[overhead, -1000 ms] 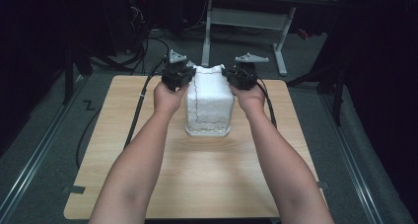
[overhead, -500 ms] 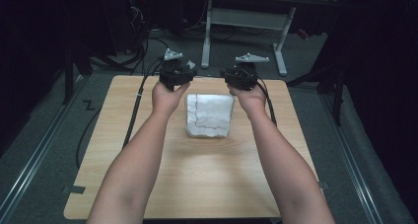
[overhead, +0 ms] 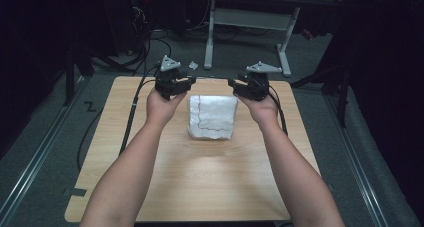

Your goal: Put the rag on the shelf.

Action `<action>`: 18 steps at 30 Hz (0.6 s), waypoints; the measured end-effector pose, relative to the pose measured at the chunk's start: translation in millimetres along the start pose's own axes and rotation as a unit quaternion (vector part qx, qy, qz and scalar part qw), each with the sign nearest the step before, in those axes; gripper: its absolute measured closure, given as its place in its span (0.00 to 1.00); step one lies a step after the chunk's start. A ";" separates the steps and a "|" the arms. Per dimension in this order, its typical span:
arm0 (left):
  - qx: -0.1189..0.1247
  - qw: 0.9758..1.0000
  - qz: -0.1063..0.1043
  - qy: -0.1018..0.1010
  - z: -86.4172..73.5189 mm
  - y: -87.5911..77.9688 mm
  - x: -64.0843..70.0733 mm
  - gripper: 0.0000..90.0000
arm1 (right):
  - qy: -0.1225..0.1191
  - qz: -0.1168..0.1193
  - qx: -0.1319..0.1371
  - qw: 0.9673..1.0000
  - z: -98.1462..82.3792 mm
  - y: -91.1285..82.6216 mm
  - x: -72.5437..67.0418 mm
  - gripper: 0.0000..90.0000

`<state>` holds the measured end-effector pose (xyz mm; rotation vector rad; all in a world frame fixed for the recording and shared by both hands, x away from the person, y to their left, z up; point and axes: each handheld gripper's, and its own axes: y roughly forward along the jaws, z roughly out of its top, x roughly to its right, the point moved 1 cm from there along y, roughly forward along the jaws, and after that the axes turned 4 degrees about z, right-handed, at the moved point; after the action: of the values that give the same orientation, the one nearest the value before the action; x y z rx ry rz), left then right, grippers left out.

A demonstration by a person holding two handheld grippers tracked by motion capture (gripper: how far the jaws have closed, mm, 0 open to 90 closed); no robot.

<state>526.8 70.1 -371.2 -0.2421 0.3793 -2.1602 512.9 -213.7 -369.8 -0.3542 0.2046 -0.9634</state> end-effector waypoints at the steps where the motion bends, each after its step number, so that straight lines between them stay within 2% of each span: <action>1: 0.000 1.000 0.000 0.000 0.0 0.0 0.0 0.62 | 0.000 0.000 0.000 1.000 0.0 0.0 0.0 0.58; 5: 0.014 1.000 0.003 -0.006 -18.3 -23.6 -3.0 0.63 | -0.009 0.005 0.015 1.000 -10.5 -23.5 -8.0 0.56; 7: 0.021 1.000 -0.001 -0.014 -26.3 -35.1 -2.9 0.63 | -0.022 0.000 0.021 1.000 -15.7 -32.4 -12.3 0.54; 9: 0.026 0.999 -0.007 -0.021 -34.6 -46.5 -2.6 0.62 | -0.022 0.004 0.023 0.999 -22.1 -40.3 -16.1 0.53; 13: 0.023 1.000 -0.007 -0.016 -52.3 -66.0 0.0 0.62 | -0.030 0.006 0.022 0.999 -37.2 -53.7 -24.5 0.51; 16: 0.028 0.999 -0.011 -0.021 -67.5 -78.9 2.5 0.61 | -0.041 0.007 0.015 0.999 -50.6 -62.2 -32.0 0.50; 18: 0.024 1.000 -0.010 -0.010 -78.9 -84.8 6.2 0.60 | -0.046 0.007 0.009 0.999 -60.1 -67.0 -36.8 0.49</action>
<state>434.6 125.6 -414.4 -0.2409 0.3154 -2.1815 421.7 -230.2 -399.2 -0.3789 0.1138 -0.9314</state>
